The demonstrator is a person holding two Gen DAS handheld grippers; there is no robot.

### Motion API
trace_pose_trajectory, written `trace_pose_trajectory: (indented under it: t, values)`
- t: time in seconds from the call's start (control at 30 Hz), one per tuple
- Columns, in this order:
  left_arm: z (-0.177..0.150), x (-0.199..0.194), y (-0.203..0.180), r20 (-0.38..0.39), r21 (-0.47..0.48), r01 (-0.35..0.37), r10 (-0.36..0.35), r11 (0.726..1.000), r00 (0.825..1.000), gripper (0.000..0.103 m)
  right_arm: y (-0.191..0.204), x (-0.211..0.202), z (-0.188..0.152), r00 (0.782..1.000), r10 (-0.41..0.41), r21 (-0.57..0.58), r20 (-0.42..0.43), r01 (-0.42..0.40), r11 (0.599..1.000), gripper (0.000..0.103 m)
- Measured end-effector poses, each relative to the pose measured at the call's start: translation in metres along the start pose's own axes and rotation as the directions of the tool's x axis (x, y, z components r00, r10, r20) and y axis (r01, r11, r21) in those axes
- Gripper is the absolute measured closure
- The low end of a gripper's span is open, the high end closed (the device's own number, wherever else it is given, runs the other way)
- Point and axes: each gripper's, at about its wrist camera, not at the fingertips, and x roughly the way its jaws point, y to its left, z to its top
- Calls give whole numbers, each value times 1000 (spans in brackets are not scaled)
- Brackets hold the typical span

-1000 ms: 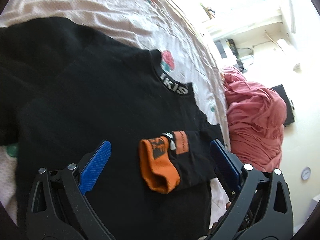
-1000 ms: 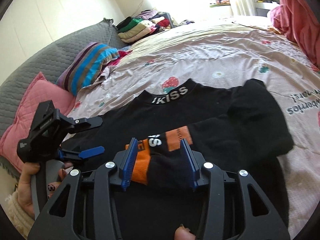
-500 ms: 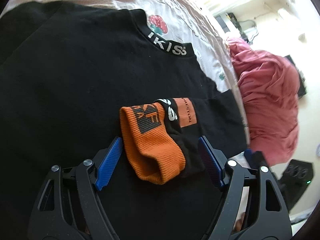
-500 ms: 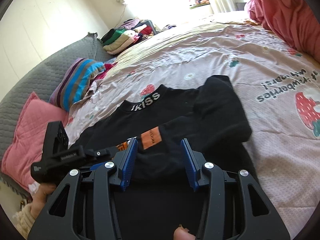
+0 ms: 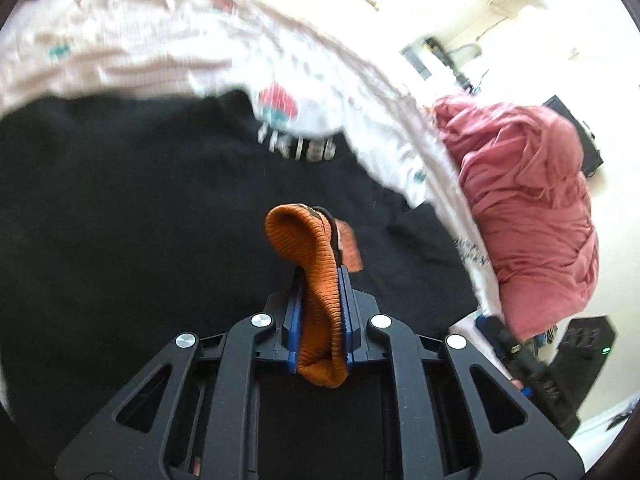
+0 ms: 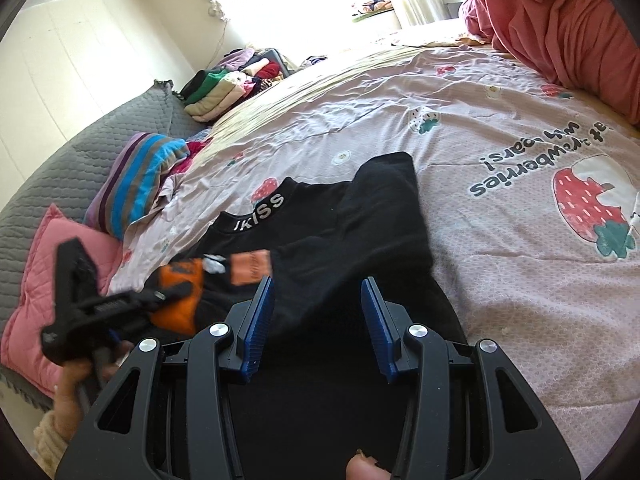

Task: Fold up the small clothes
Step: 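Grasp the cuff with the left tool while the right tool opens and releases it, then lay the cuff flat on the sweatshirt and open the left tool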

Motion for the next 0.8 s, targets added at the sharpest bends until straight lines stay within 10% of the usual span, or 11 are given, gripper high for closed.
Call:
trace_pose_trajectory:
  t: [0.8]
  values:
    - [21, -61, 13, 117, -16, -121, 122, 993, 986, 95, 16, 19, 6, 979, -203, -125, -7, 200, 972, 57]
